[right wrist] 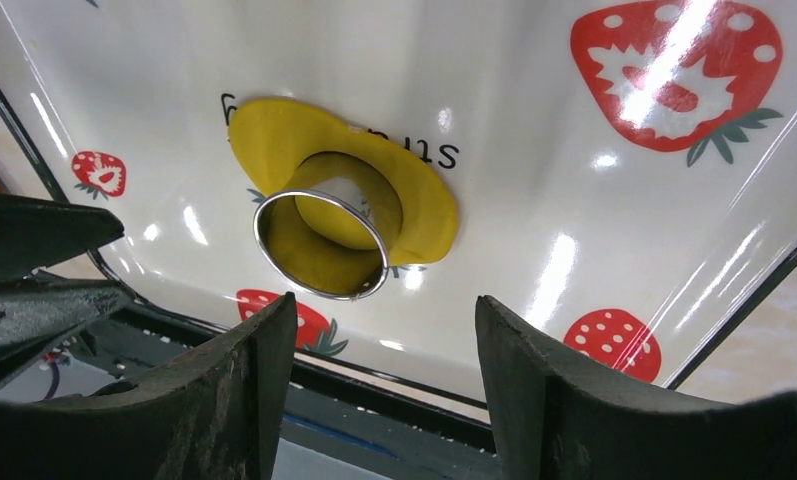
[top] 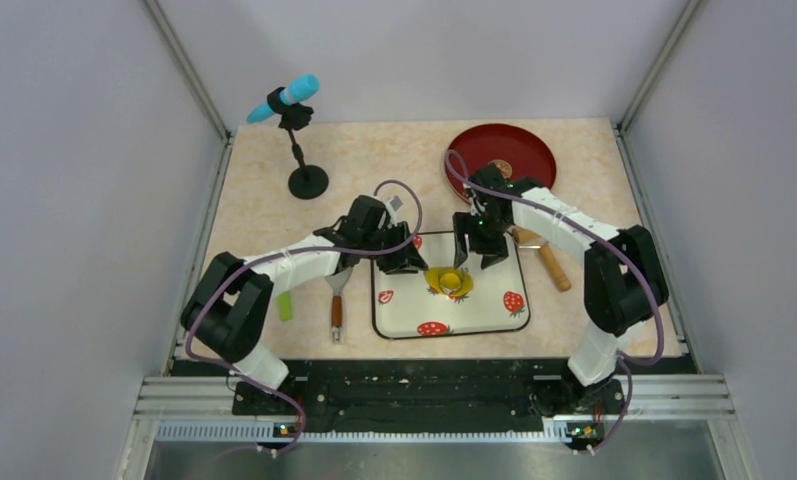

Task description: Roll out the dumpling wrappers from the dough

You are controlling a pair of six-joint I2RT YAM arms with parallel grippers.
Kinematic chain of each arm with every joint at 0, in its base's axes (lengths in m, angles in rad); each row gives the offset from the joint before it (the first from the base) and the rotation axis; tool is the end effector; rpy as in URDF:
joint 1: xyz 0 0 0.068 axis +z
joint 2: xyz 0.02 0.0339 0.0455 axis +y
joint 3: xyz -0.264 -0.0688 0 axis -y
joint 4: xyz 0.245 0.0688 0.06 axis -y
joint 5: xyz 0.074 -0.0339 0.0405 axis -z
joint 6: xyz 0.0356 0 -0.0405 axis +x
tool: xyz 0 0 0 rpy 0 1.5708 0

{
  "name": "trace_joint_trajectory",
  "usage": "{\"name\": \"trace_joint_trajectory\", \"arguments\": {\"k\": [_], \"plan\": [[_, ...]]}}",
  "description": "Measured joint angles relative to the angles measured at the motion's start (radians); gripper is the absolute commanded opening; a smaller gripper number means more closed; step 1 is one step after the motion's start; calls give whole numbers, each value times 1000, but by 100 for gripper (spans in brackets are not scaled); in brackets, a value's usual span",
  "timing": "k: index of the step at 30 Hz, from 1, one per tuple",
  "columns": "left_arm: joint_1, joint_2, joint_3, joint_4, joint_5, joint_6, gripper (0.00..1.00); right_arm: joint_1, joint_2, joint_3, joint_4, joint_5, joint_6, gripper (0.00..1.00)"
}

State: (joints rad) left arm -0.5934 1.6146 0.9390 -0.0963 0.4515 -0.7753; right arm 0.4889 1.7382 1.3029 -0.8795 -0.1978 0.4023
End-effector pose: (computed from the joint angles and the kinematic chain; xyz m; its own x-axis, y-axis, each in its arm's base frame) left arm 0.2701 -0.2009 0.1969 -0.9466 -0.1212 -0.2988 0.1397 0.6809 -0.7189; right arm 0.2960 0.1654 0.2195 -0.9834 -0.0883 -0.1586 -0.1298 0.9529 0.2741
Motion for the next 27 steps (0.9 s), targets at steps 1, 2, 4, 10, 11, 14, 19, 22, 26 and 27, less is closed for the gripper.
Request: {"name": "trace_joint_trajectory", "arguments": {"k": [1, 2, 4, 10, 11, 14, 19, 22, 26, 27], "plan": [[8, -9, -16, 0, 2, -2, 40, -3, -2, -1, 2, -9, 1, 64], [18, -21, -33, 0, 3, -5, 40, -10, -5, -7, 10, -21, 1, 63], [40, -50, -69, 6, 8, -8, 40, -29, -20, -34, 32, -48, 1, 63], [159, -169, -212, 11, 35, 0, 40, -145, -105, -161, 82, -131, 1, 64], [186, -191, -238, 10, 43, 4, 40, -165, -118, -181, 89, -143, 1, 64], [277, -263, -314, -11, 57, 20, 41, -207, -141, -232, 113, -173, 2, 65], [361, -314, -372, -58, 58, 51, 41, -226, -146, -309, 159, -217, 16, 80], [368, -304, -388, -67, 62, 64, 41, -225, -143, -333, 179, -237, 24, 68], [370, -259, -403, -54, 72, 70, 38, -226, -118, -341, 219, -255, 40, 52], [370, -247, -409, -46, 77, 70, 37, -226, -106, -341, 227, -260, 45, 51]]}}
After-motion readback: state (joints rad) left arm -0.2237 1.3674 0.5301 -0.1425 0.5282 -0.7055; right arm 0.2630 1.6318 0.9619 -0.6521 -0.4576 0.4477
